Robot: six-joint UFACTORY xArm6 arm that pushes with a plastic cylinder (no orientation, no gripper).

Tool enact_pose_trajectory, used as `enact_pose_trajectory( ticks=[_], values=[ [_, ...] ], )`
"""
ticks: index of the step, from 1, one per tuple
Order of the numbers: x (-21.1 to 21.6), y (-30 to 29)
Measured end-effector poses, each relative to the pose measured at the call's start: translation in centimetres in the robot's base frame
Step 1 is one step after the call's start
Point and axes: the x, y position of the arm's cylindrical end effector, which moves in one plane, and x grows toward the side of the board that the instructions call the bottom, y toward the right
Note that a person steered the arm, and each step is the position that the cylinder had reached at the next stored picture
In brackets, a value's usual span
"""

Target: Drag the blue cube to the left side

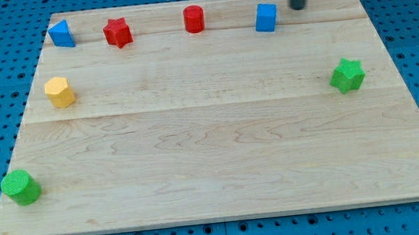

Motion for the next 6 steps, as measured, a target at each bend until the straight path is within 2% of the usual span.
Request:
enact_pose_trajectory(
  ticks=[1,2,3,4,5,6],
  values=[
    [2.3,-1.7],
    [1.4,-6.0],
    [-0.1,-7.8],
    [-0.1,-7.3],
    [2.9,-9.1],
    [1.0,-10.9]
  ],
)
